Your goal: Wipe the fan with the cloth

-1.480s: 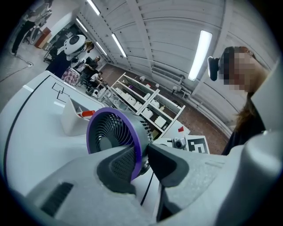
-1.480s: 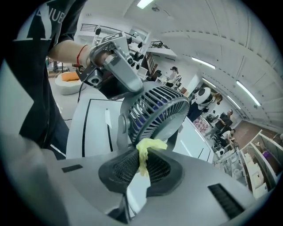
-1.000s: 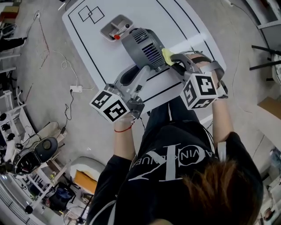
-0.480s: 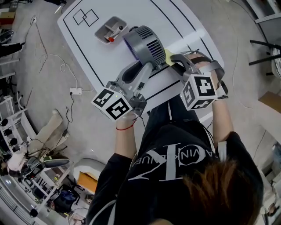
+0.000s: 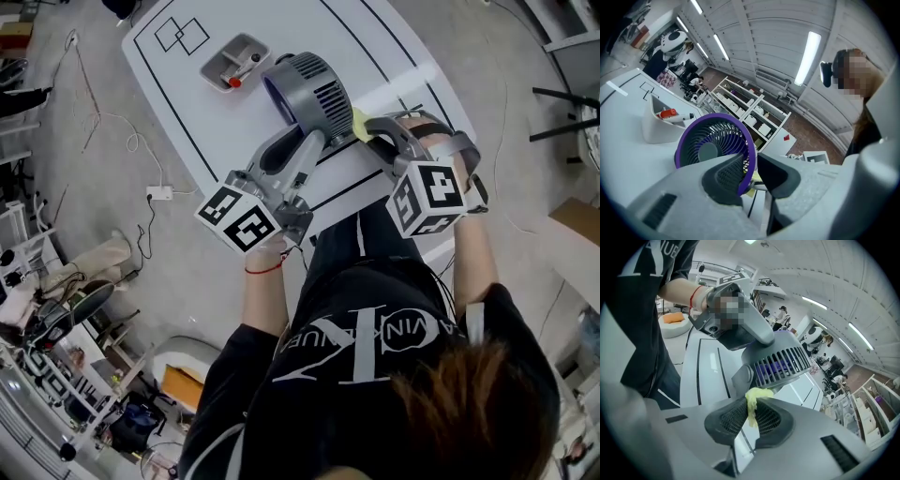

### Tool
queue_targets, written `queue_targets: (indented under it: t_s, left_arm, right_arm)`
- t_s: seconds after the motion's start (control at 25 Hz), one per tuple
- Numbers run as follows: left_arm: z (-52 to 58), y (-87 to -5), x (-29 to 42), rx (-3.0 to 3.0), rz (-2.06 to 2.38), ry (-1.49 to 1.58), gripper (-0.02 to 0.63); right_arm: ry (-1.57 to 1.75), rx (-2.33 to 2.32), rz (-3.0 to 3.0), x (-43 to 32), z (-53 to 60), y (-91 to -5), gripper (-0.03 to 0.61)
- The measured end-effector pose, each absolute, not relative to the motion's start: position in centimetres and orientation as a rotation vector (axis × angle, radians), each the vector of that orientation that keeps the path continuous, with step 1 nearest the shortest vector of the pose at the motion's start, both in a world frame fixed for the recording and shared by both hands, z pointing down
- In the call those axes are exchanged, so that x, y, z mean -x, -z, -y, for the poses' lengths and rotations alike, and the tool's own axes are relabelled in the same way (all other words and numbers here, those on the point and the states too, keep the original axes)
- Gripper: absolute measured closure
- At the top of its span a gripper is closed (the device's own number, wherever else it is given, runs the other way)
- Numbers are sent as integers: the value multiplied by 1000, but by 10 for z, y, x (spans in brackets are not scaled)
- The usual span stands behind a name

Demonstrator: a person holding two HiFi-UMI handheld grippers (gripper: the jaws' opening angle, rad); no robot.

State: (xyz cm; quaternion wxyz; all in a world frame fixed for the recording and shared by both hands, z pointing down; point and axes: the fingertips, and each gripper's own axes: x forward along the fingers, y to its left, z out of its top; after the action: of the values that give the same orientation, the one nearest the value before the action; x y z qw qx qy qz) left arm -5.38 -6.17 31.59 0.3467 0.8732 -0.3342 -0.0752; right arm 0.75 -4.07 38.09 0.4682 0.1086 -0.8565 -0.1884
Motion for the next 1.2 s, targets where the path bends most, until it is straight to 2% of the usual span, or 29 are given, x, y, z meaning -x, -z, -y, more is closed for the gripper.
queue_targets:
  t_s: [0.12, 0.24, 0.72, 1.2]
  left_arm:
    - [60, -310, 56, -2260, 838, 213, 423]
    - [62, -306, 68, -2304, 932, 142, 423]
    - [66, -278, 130, -2300, 1338, 141, 601]
    - [62, -240, 170, -2315, 1692, 87, 603]
  right_arm:
    - [408, -311, 2165, -15, 47, -368, 543]
    - [371, -407, 2211, -22, 58, -348, 543]
    - [224, -745, 2343, -26, 85, -296, 545]
    - [163, -900, 2495, -27, 91, -256, 545]
